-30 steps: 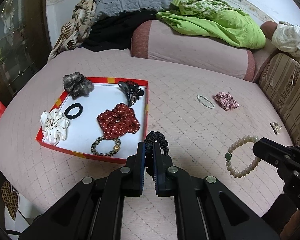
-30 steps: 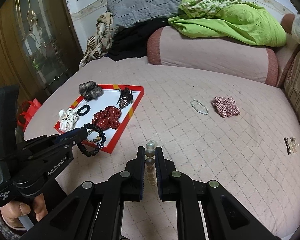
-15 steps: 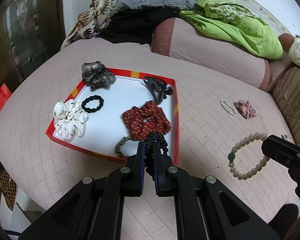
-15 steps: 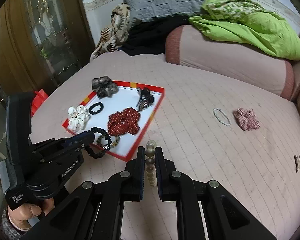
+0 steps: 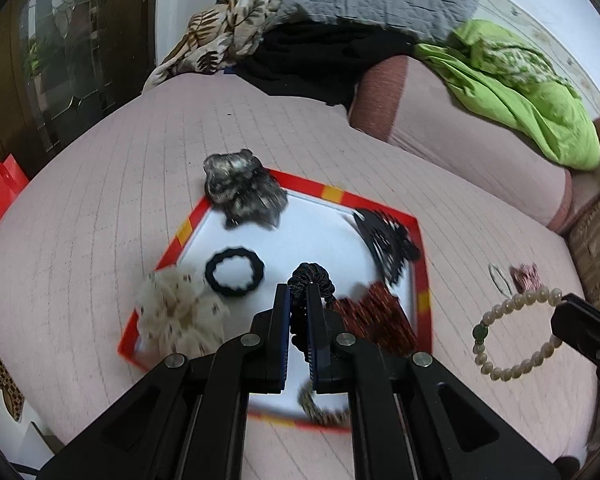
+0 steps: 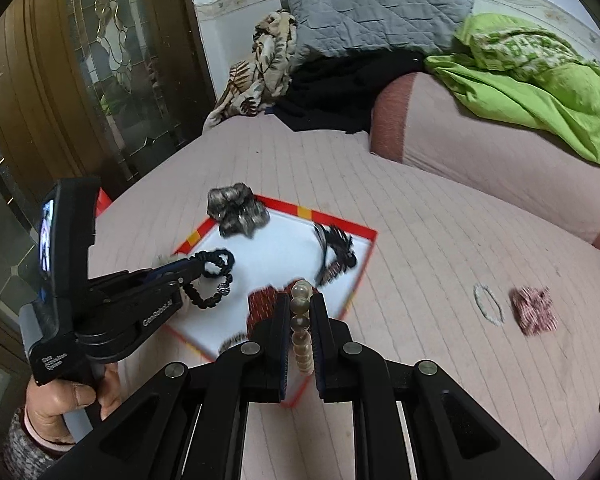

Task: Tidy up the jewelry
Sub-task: 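Carry both bracelets over the red-rimmed tray and lower them, then open both tools to release the bracelets into the tray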

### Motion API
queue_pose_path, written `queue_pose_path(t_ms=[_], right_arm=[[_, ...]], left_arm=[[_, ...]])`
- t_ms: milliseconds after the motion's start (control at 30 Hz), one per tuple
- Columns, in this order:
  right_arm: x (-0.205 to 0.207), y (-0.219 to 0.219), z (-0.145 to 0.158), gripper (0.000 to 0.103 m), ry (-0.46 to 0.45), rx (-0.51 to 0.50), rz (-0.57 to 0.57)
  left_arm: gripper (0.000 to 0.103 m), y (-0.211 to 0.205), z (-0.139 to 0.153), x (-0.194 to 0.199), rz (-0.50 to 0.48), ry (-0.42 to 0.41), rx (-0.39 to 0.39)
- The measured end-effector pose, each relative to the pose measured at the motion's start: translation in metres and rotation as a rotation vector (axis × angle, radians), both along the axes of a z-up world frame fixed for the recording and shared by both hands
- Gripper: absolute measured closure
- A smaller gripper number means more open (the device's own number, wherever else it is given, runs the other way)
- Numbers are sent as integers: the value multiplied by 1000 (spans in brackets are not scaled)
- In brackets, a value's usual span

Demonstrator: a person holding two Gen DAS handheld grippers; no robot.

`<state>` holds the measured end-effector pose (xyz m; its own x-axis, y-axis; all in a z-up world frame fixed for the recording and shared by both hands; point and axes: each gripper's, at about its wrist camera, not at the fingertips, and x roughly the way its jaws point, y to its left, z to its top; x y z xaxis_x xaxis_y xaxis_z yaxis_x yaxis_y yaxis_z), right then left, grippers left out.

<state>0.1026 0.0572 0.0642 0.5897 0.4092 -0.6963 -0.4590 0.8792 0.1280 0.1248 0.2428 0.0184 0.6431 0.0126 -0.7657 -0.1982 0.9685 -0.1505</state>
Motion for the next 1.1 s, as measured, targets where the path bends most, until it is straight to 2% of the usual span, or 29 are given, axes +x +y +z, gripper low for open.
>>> queue_pose_path(t_ms=[367, 533, 833, 1100], right_arm=[[80, 51, -20, 92, 59, 8, 12], [113, 74, -36, 92, 94, 1, 21], [151, 91, -83, 92, 192, 7, 17], [155, 83, -104, 92, 250, 19, 4]], left_arm=[[96, 45, -29, 72, 52, 29, -119], [96, 56, -47, 89, 67, 53, -158], [96, 52, -64, 101, 84, 105, -127], [93, 55, -63, 98, 98, 94, -152]])
